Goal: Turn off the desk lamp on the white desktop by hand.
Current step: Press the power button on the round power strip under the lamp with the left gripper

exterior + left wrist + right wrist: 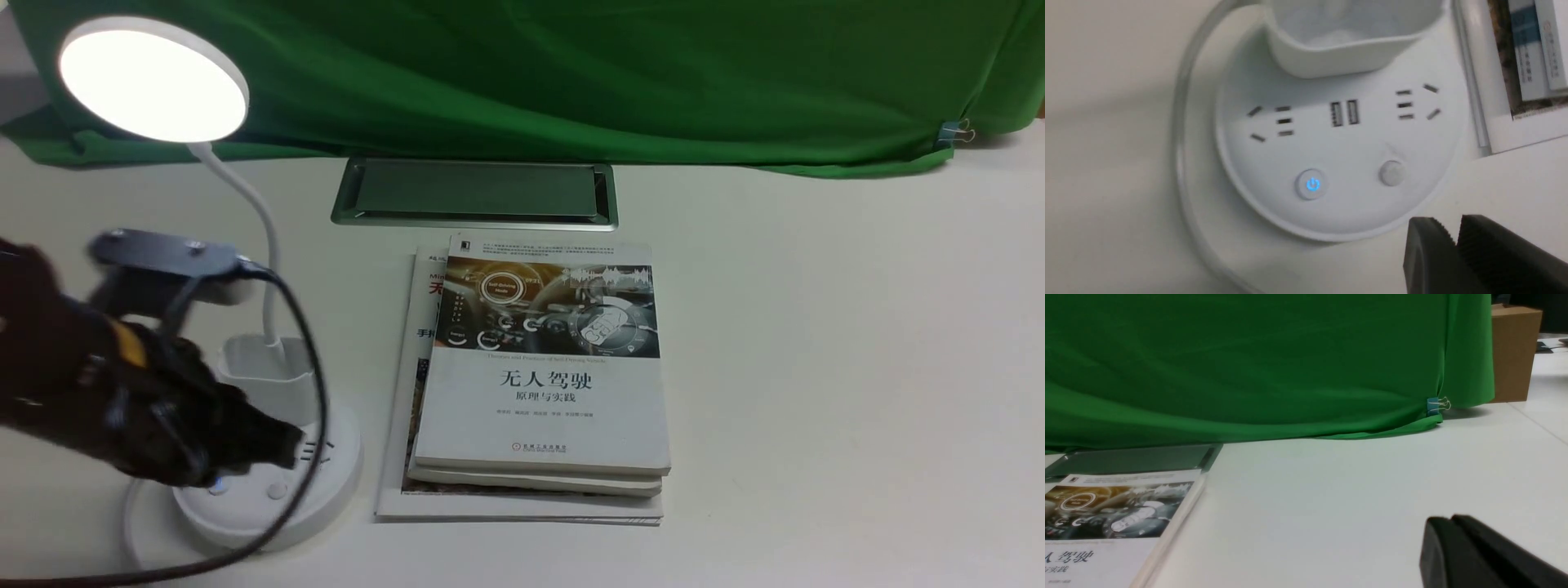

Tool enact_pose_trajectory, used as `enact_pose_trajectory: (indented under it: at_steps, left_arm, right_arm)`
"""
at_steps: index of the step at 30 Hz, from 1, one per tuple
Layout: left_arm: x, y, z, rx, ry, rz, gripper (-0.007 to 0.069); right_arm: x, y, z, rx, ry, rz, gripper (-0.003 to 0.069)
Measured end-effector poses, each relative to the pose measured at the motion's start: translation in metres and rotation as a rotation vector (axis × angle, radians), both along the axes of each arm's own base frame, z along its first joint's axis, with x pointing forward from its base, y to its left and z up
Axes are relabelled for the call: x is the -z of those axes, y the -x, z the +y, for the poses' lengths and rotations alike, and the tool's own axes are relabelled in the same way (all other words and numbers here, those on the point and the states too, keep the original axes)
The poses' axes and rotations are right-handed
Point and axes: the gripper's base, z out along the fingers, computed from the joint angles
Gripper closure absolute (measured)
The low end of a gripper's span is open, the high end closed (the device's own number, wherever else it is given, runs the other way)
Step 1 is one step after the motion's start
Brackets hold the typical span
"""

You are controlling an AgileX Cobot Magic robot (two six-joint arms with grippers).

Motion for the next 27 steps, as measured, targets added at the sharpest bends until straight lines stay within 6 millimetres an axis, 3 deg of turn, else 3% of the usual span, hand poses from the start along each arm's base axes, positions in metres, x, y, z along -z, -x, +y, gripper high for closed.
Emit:
enact_pose_trajectory:
  at_steps: [9, 17, 27]
  left_arm:
    - [0.025, -0.016, -0.012, -0.003, -0.032, 0.033, 0.0533]
    - [0.064, -0.035, -0.018, -0.005, -0.074, 0.120, 0.0533]
    - [0.055, -0.035, -0.019, -0.002, -0.063, 0.091, 0.0533]
  right_arm:
    - [0.000, 0.000, 0.000, 0.000, 0.000, 0.000, 0.0624]
    - [0.000, 0.000, 0.000, 0.000, 0.000, 0.001, 0.0624]
    - [0.000, 0.000, 0.000, 0.000, 0.000, 0.000, 0.0624]
